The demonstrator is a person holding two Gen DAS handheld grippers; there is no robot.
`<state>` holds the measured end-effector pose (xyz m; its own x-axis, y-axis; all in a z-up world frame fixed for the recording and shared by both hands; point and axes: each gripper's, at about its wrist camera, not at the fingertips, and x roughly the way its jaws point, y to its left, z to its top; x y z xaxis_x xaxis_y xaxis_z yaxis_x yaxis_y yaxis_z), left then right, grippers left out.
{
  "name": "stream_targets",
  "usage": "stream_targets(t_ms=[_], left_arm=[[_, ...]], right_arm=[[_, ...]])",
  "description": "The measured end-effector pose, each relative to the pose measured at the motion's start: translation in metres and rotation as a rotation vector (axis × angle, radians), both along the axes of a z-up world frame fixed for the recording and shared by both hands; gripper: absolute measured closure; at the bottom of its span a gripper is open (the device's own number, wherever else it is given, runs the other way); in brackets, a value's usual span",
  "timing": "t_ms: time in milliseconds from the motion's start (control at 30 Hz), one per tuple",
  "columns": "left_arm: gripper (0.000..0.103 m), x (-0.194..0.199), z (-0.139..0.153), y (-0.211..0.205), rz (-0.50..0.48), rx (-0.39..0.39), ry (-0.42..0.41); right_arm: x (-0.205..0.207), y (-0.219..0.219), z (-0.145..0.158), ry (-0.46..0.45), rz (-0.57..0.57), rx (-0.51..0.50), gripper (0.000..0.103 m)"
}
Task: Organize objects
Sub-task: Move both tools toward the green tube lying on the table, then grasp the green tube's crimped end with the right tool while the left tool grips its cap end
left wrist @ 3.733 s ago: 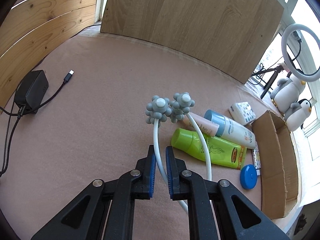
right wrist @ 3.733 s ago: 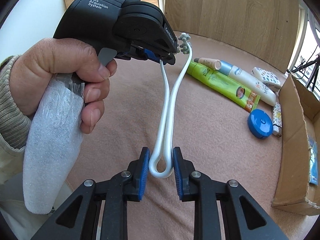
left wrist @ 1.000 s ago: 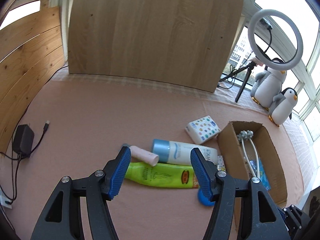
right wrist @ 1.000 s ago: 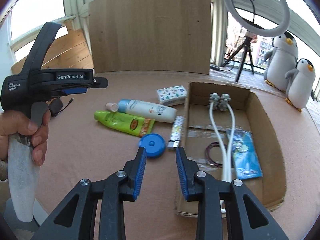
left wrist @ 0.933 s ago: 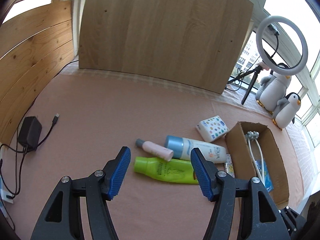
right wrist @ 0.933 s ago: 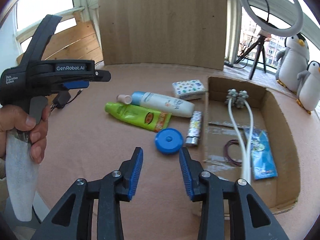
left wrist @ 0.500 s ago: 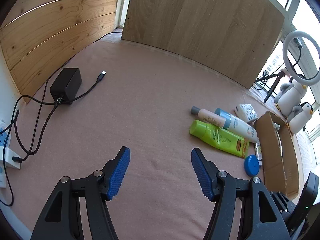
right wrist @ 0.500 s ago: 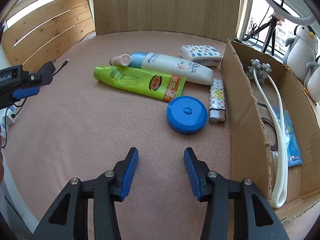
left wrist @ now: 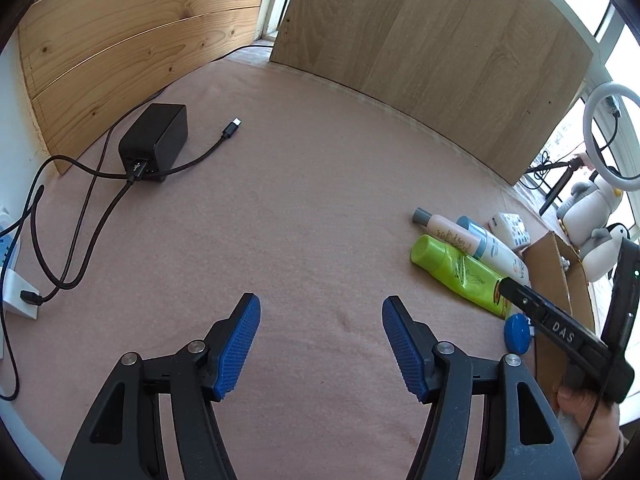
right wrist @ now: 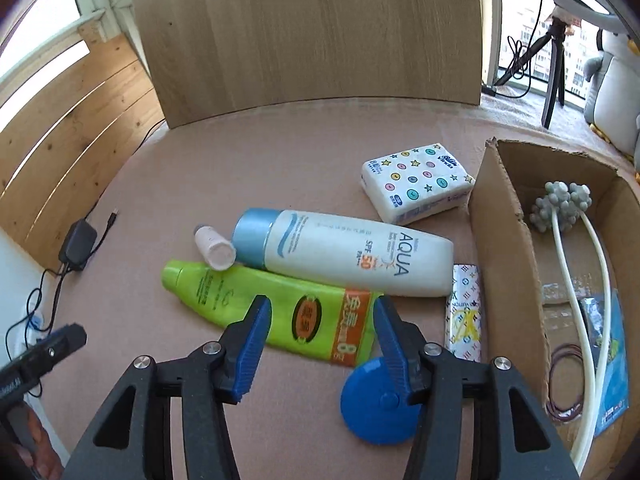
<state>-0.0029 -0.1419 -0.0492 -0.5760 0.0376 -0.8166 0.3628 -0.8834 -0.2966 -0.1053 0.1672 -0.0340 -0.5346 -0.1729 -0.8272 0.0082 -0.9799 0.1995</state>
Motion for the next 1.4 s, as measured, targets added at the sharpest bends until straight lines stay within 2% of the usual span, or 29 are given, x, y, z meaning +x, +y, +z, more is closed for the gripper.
stream_targets(t_ms=[67,100,167,400,467,500,533,600,667,700,833,900,1000,1067,1133,1267,1400], left_arm=[[0.036,0.002,-0.001,-0.007,0.015,0.004,-0.002],[0.036,0.004,-0.002,-0.011,0.024,0.007,-0.002],[0.036,0.006,-0.002,-0.019,0.046,0.012,-0.002],[0.034,0.006,-0.009,-0.038,0.1,0.024,-0.013],[0.034,0.006,-0.011,-0.042,0.108,0.024,-0.017],[0.034,0.006,-0.012,-0.044,0.113,0.024,-0.02],[0.034,0.005,-0.014,-0.045,0.117,0.027,-0.023],[0.034,0.005,-0.017,-0.049,0.128,0.037,-0.03],[0.033,0.002,-0.02,-0.051,0.139,0.056,-0.037],[0.033,0.0,-0.021,-0.051,0.143,0.069,-0.042],[0.03,-0.011,-0.026,-0.044,0.12,0.099,-0.049],[0.03,-0.015,-0.027,-0.038,0.105,0.105,-0.053],[0.027,-0.021,-0.027,-0.031,0.091,0.102,-0.056],[0.027,-0.024,-0.028,-0.028,0.082,0.105,-0.059],[0.027,-0.027,-0.027,-0.024,0.076,0.107,-0.062],[0.026,-0.03,-0.027,-0.018,0.058,0.11,-0.064],[0.026,-0.031,-0.027,-0.012,0.038,0.109,-0.065]], right_arm=[[-0.012,0.003,-0.009,-0.049,-0.011,-0.068,0.05],[-0.013,0.002,-0.01,-0.047,-0.017,-0.088,0.046],[-0.012,-0.007,-0.01,-0.046,0.009,-0.115,0.045],[0.016,-0.064,-0.011,-0.088,0.242,-0.227,0.045],[0.031,-0.079,-0.012,-0.115,0.341,-0.254,0.045],[0.038,-0.087,-0.01,-0.116,0.384,-0.225,0.045],[0.046,-0.094,-0.007,-0.095,0.42,-0.155,0.045],[0.059,-0.106,-0.002,-0.018,0.484,0.033,0.045],[0.064,-0.116,-0.003,0.036,0.541,0.171,0.043],[0.063,-0.119,-0.005,0.048,0.554,0.215,0.043],[0.055,-0.129,-0.017,0.084,0.618,0.285,0.039],[0.052,-0.131,-0.018,0.112,0.645,0.279,0.032],[0.051,-0.133,-0.02,0.094,0.669,0.233,0.032],[0.054,-0.132,-0.02,0.072,0.666,0.189,0.039],[0.063,-0.134,-0.019,0.079,0.668,0.196,0.059],[0.079,-0.137,-0.018,0.078,0.626,0.197,0.062],[0.086,-0.133,-0.018,0.078,0.542,0.145,0.063]])
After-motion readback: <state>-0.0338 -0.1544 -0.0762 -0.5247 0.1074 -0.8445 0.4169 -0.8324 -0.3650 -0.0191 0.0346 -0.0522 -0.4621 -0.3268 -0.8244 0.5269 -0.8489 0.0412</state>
